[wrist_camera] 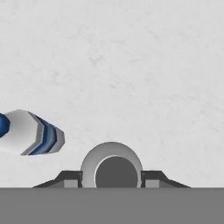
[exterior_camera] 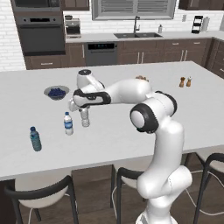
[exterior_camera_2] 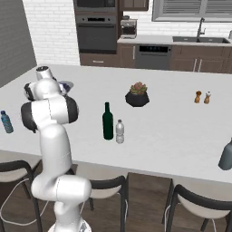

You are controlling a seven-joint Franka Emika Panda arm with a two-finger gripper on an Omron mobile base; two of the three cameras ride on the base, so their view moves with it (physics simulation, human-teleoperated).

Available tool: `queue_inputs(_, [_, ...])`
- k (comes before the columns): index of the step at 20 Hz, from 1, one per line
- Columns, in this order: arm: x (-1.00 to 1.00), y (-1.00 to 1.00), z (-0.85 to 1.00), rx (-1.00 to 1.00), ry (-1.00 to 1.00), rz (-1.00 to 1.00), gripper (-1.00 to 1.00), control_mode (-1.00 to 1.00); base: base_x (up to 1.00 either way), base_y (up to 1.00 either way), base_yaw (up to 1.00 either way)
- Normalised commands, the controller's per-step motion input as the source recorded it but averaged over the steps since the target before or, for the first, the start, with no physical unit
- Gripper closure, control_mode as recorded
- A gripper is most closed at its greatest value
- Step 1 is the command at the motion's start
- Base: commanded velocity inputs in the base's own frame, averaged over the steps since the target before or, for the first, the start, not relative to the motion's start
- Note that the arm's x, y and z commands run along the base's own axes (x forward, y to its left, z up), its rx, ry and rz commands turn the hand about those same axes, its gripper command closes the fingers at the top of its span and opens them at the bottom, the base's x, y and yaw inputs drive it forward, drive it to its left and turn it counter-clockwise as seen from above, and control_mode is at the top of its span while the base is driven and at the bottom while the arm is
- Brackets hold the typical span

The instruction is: Move the plastic bottles in the middle to the plastics group, and the glass bottles in the middle to the glass group.

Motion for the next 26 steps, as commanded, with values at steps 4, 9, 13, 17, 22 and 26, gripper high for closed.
queue_inputs(4, [0.01,0.06,0.00,0.00,0.00,0.05,1.00,-1.00,0.00,0.00,0.00])
queue_inputs(9, [0.00,0.00,-0.01,0.00,0.00,0.09,1.00,-1.00,0.00,0.00,0.00])
queue_inputs(13, [0.00,0.00,-0.21,0.00,0.00,0.07,1.00,-1.00,0.00,0.00,0.00])
queue_inputs(17, [0.00,0.00,-0.52,0.00,0.00,0.07,1.00,-1.00,0.00,0.00,0.00])
queue_inputs(22, [-0.04,0.00,-0.46,0.00,0.00,0.07,1.00,-1.00,0.00,0.00,0.00])
queue_inputs(26, [0.00,0.00,-0.21,0.00,-0.01,0.04,1.00,-1.00,0.00,0.00,0.00])
